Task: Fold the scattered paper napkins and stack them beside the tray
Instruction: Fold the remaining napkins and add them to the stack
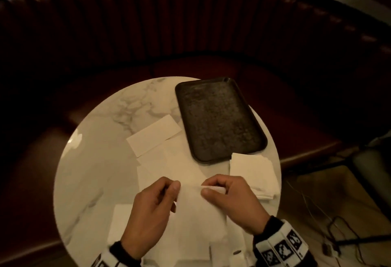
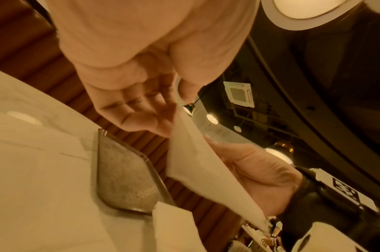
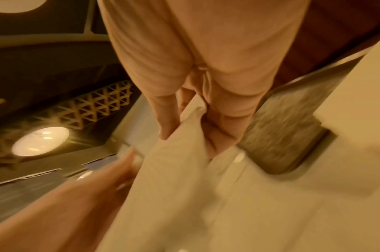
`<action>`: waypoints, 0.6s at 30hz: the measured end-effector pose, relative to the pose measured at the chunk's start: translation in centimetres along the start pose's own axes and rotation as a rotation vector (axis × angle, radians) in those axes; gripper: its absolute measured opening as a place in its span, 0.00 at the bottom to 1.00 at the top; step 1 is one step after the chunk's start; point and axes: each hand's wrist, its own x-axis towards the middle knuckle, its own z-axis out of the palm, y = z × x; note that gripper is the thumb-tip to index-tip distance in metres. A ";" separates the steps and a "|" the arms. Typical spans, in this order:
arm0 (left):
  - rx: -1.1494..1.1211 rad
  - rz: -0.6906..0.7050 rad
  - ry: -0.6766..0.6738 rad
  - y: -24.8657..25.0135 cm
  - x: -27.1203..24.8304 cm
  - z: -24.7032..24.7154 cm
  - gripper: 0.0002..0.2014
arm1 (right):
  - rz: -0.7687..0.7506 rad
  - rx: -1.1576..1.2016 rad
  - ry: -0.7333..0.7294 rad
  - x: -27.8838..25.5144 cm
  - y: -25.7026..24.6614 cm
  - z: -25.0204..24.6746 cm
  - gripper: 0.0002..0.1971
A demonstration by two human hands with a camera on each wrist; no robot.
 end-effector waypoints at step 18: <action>0.905 -0.334 0.080 -12.5 27.8 -4.4 0.25 | 0.177 -0.833 0.576 8.6 10.7 -11.0 0.17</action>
